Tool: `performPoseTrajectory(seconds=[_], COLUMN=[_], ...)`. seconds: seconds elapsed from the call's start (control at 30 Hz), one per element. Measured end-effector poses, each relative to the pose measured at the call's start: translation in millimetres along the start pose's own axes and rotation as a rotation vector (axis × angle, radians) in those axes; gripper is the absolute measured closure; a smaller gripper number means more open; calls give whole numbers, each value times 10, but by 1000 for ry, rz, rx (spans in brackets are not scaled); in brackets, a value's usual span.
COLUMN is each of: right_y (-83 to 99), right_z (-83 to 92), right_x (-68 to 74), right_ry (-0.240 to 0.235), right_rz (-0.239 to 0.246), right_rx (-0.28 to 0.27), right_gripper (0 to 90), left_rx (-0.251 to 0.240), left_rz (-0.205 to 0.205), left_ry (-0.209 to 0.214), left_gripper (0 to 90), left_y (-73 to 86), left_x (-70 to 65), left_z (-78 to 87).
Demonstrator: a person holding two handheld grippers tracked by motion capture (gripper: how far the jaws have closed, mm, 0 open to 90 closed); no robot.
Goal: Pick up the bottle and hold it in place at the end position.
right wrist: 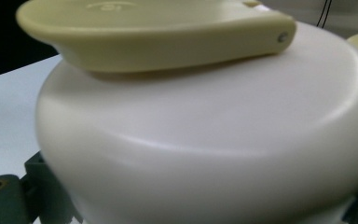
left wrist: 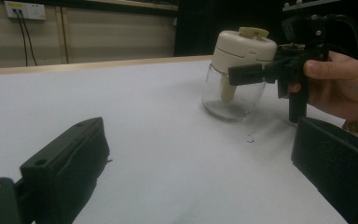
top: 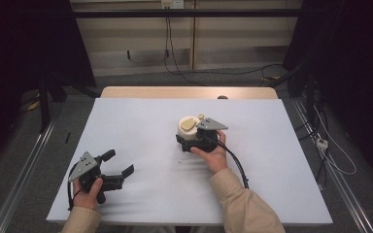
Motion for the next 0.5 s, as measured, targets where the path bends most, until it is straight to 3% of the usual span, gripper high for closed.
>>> performPoseTrajectory(seconds=[0.5], right_y=[3], right_z=[13], right_x=[8], right_ry=[0], right_rz=[7], right_rx=[10], right_gripper=[55], left_rx=[8], left_rz=[7], left_ry=[3], left_gripper=[30], left_y=[-28], left_x=[-26], left_z=[-100])
Point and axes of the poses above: each handheld gripper's, and its own axes: z roughly backward along the jaws, y roughly out of its underside, x roughly to its left, the point moved 7 cm from there along -z, roughly forward along the jaws, and after that the axes turned 9 degrees about z, right-handed, at the moved point
